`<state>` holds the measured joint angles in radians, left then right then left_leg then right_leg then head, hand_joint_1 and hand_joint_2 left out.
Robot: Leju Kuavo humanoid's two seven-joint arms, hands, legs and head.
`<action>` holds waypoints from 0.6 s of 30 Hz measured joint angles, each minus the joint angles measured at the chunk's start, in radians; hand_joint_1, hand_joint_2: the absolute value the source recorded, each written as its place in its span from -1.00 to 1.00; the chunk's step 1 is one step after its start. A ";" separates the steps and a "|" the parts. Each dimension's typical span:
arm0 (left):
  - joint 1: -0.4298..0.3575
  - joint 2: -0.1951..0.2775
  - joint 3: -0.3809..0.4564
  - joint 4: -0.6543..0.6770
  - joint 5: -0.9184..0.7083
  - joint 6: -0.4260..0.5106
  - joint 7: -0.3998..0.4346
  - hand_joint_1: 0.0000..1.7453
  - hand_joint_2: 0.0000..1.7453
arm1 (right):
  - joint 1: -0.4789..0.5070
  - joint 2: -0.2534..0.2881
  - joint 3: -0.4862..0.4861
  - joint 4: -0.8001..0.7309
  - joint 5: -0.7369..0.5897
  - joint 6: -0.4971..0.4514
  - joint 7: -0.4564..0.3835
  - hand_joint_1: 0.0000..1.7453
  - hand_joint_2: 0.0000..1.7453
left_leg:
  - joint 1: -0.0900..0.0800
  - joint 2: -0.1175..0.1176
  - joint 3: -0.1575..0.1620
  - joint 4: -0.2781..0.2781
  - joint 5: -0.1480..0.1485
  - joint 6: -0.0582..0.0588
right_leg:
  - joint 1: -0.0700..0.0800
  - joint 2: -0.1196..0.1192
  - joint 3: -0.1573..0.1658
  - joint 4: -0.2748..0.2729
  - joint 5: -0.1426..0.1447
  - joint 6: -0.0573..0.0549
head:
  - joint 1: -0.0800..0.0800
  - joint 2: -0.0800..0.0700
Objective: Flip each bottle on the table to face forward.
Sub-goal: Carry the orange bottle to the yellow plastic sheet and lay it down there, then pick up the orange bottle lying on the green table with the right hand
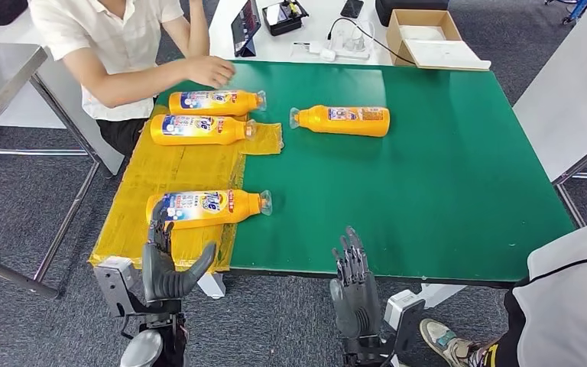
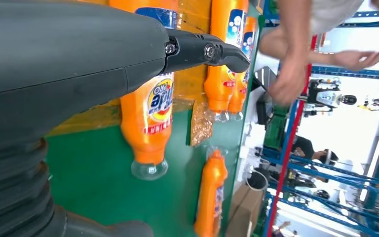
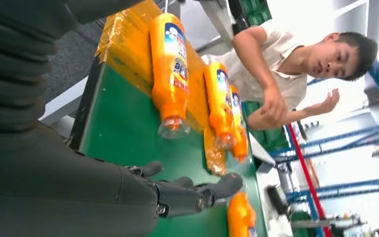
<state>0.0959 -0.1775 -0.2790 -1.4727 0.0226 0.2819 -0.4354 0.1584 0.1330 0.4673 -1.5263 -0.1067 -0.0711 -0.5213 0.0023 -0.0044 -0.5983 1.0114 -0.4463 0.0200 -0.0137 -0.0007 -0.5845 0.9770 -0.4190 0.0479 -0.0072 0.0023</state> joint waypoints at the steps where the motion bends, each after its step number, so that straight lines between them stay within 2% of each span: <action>1: 0.014 0.001 -0.005 -0.020 0.007 0.013 0.000 -1.00 1.00 | 0.005 0.005 -0.006 -0.005 -0.006 -0.021 0.014 -1.00 -1.00 | 0.000 0.000 0.000 0.000 0.000 0.000 | 0.000 0.000 0.000 0.000 0.000 0.000 | 0.000 0.000; 4: 0.059 0.005 -0.017 -0.083 0.034 0.076 -0.002 -1.00 1.00 | 0.019 0.014 -0.018 -0.018 -0.012 -0.146 0.088 -1.00 -1.00 | 0.000 0.000 0.001 0.000 0.000 0.000 | 0.000 0.000 0.001 0.000 0.000 0.000 | 0.000 0.000; 8: 0.108 0.016 -0.050 -0.157 0.043 0.147 -0.021 -1.00 1.00 | 0.023 0.001 -0.022 -0.031 0.099 -0.326 0.118 -1.00 1.00 | 0.000 0.000 0.001 0.000 0.001 0.000 | 0.000 0.000 0.001 0.000 0.000 0.000 | 0.000 0.000; 12: 0.115 0.028 -0.095 -0.190 0.042 0.181 -0.043 -1.00 1.00 | 0.002 -0.037 -0.050 -0.034 0.273 -0.370 0.109 -1.00 1.00 | -0.001 0.000 0.001 0.000 0.001 0.000 | -0.001 0.000 0.001 0.000 0.000 0.000 | 0.000 0.000; 18: 0.115 0.040 -0.133 -0.203 0.042 0.188 -0.048 -1.00 1.00 | -0.007 -0.057 -0.092 -0.034 0.325 -0.367 0.105 -1.00 1.00 | -0.001 0.000 0.001 0.000 0.001 0.000 | 0.000 0.000 0.002 0.000 0.001 0.000 | 0.000 0.000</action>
<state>0.2110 -0.1379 -0.4116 -1.6755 0.0649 0.4701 -0.4838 0.1510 0.0762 0.3749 -1.5606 0.2188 -0.4378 -0.4168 0.0017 -0.0044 -0.5968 1.0113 -0.4456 0.0204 -0.0141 -0.0007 -0.5828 0.9769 -0.4184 0.0483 -0.0074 0.0023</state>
